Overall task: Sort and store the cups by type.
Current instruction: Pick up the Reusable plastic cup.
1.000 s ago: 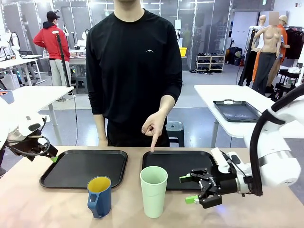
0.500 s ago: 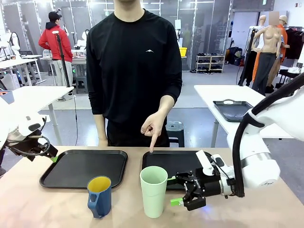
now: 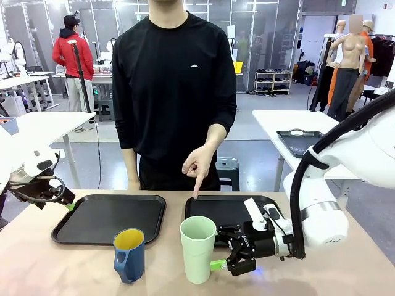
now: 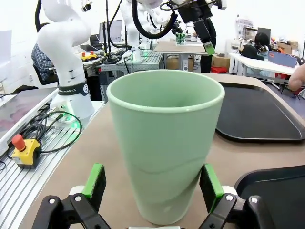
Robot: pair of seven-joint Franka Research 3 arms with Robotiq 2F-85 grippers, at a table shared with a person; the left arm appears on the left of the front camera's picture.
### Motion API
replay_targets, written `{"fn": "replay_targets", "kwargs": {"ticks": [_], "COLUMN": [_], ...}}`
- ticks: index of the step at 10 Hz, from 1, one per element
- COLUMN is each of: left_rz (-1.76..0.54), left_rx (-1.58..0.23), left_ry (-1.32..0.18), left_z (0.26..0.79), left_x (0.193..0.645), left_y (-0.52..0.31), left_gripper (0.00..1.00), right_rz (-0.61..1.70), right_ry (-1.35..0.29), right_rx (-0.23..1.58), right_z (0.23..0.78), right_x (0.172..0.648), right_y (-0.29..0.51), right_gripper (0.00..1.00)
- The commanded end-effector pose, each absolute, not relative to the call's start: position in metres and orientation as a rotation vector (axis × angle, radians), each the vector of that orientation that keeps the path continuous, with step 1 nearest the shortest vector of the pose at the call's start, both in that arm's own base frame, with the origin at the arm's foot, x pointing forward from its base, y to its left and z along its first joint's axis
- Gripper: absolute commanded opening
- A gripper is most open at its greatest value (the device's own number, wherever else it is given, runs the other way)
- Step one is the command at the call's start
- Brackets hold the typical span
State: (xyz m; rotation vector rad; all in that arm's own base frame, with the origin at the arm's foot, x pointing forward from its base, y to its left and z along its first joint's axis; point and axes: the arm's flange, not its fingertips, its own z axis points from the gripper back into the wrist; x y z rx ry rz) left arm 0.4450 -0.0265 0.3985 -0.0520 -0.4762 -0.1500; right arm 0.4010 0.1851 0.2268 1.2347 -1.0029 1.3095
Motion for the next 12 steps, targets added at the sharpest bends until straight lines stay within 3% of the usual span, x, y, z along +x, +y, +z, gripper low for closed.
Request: {"fn": "replay_targets", "kwargs": {"ticks": [1,12], "left_rz": [-0.146,-0.146], "left_rx": [-0.054,-0.054], "left_ry": [-0.477,-0.477], "left_z": [0.399,0.399], "left_x": [0.445,0.445], "left_y": [-0.025,-0.025], "left_gripper": [1.0,1.0], "right_rz": [1.326,1.284], "right_ry": [-1.048,-1.058], "right_rx": [1.235,1.255], "right_z": [0.219,0.203], "right_x": [0.4,0.403], "right_y": [0.2,0.234], "right_gripper": [1.0,1.0]}}
